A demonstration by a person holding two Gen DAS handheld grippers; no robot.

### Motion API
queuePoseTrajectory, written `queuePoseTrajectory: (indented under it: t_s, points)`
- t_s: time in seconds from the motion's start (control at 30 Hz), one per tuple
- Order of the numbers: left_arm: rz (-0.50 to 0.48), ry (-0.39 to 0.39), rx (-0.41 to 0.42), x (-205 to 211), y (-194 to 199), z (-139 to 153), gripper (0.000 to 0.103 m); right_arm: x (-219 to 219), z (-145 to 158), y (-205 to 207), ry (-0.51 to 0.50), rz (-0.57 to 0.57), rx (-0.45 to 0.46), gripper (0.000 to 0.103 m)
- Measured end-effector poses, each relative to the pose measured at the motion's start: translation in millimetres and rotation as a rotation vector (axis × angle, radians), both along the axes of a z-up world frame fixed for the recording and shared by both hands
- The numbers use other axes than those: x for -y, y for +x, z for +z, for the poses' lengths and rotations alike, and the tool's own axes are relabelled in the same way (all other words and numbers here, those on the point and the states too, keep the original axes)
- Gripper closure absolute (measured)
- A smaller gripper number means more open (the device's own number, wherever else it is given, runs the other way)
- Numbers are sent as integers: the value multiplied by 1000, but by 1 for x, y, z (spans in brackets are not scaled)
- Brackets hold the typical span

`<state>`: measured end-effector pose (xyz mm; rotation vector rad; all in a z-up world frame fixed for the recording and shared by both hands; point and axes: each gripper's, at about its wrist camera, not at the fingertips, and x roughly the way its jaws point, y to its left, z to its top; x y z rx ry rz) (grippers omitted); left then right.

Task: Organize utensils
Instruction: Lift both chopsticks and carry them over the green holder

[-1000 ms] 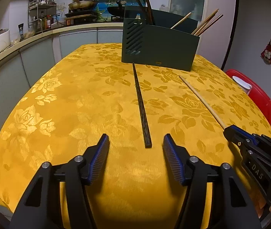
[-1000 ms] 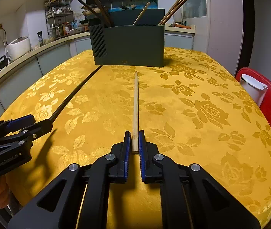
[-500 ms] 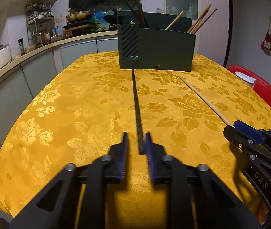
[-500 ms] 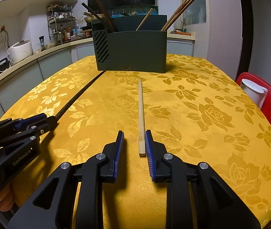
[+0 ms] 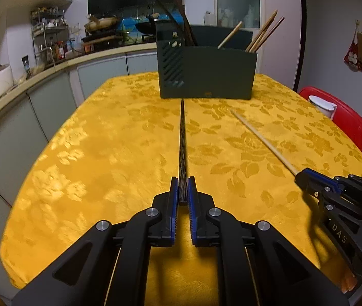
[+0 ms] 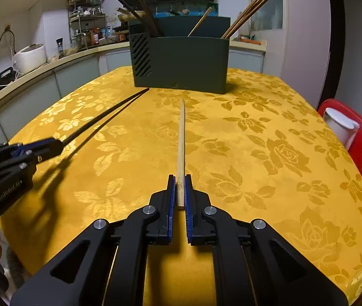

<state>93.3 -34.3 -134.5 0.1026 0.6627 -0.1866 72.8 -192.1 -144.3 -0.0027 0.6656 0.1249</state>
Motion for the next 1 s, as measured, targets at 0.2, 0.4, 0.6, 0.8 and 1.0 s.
queuePoseTrajectory:
  t_s: [0.2,0.4,0.6,0.8,1.0]
  points:
    - [-7,-21,77,-10,-12,40,96,11,44,-17,42,10,109,96]
    - [-25,-80,138,-22,-18,80,96,24,79,-24,96,24,183,96]
    - [-69,-116,170,-24,-14,107,96,33,104,-22,160,39,216,96]
    - [-109,-150,164,-27,-1,123,96,37,125,-10,183,56,231,96]
    - [-138,-145,145,-27,14,131,96,43,139,16,189,55,191,96]
